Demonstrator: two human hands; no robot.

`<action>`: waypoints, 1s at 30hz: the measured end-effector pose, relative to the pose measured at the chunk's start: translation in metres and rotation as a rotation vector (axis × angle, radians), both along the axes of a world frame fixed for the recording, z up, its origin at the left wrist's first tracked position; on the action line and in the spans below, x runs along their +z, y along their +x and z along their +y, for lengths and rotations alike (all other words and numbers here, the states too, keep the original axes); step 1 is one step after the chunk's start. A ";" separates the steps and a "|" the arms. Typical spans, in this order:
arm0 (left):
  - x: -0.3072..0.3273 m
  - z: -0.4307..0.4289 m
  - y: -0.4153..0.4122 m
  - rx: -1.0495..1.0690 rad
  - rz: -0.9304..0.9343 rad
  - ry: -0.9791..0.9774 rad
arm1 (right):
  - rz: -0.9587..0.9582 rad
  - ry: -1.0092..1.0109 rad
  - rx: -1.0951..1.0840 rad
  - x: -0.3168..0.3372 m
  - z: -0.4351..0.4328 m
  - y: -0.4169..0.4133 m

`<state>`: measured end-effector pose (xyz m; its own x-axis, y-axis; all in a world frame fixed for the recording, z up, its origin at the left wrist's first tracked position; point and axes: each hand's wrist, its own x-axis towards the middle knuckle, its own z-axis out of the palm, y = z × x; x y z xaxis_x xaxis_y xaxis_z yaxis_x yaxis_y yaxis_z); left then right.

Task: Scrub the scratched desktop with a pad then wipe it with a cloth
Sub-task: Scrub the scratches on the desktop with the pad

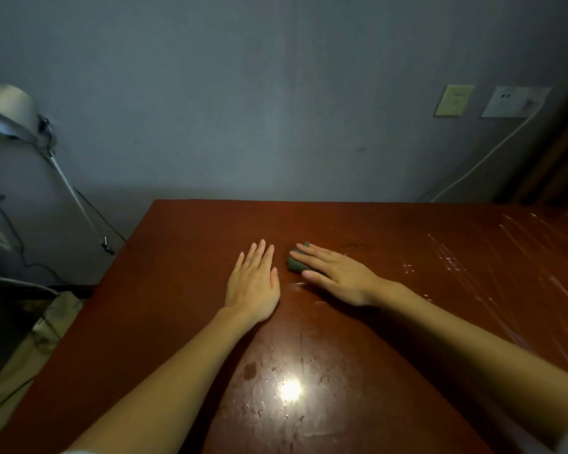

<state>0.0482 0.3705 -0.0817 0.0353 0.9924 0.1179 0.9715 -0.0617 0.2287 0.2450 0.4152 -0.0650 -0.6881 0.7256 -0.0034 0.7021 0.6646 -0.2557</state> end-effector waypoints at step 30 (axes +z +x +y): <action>-0.002 0.023 0.006 0.049 0.006 0.006 | -0.072 0.013 -0.313 0.005 0.125 -0.036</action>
<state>0.0542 0.3935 -0.0838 -0.0122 0.9922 0.1242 0.9747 -0.0159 0.2229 0.2093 0.5403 -0.0597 -0.4301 0.9022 -0.0329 0.8888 0.4168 -0.1907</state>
